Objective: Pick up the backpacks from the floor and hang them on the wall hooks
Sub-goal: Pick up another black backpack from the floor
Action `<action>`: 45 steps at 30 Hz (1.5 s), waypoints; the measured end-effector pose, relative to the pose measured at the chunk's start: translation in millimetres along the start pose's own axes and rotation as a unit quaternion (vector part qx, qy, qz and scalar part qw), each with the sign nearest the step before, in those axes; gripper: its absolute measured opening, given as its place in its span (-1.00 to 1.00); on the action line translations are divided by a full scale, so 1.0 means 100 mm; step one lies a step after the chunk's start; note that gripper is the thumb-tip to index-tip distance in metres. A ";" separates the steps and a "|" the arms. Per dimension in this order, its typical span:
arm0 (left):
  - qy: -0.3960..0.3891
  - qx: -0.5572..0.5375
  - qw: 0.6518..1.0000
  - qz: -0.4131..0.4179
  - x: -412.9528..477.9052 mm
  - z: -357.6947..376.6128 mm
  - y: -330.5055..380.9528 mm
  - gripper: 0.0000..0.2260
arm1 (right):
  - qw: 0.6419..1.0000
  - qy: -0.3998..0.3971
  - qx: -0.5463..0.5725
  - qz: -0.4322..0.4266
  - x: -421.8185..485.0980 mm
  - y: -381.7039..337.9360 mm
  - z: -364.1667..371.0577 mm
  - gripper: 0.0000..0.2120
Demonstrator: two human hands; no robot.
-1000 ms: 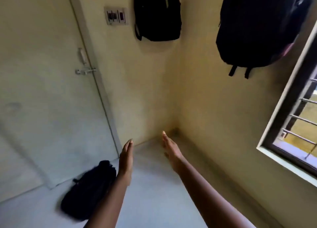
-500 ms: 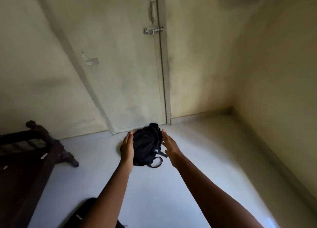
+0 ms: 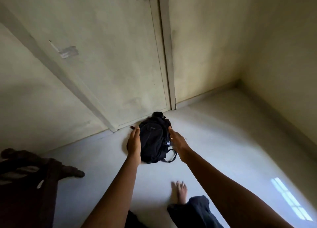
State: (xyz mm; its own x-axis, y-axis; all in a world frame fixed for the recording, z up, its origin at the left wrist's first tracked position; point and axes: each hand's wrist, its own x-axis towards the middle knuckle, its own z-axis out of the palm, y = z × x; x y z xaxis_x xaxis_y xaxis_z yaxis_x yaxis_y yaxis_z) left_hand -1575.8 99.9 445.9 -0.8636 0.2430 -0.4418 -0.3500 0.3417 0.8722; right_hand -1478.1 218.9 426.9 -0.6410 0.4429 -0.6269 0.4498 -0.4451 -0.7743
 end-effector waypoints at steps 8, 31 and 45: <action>-0.066 0.090 0.993 -0.047 1.78 0.55 -0.08 -0.66 | 0.997 0.049 0.007 0.065 1.80 0.03 0.17 -0.47; -0.161 0.180 0.953 -0.184 4.96 1.25 -3.15 -0.60 | 0.945 0.118 -0.230 0.199 5.71 2.79 0.83 -0.51; -0.101 0.178 0.963 -0.175 3.55 0.16 -0.73 -0.74 | 0.929 -0.075 -0.356 -0.072 3.08 0.25 1.18 -0.64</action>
State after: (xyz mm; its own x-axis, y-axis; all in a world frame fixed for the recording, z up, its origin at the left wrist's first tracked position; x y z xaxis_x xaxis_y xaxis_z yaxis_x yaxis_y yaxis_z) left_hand -1851.2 175.7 222.4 -0.6143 0.2158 -0.7590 -0.4295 0.7155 0.5510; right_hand -1737.8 252.6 224.4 -0.7819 0.3200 -0.5350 0.6157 0.2622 -0.7431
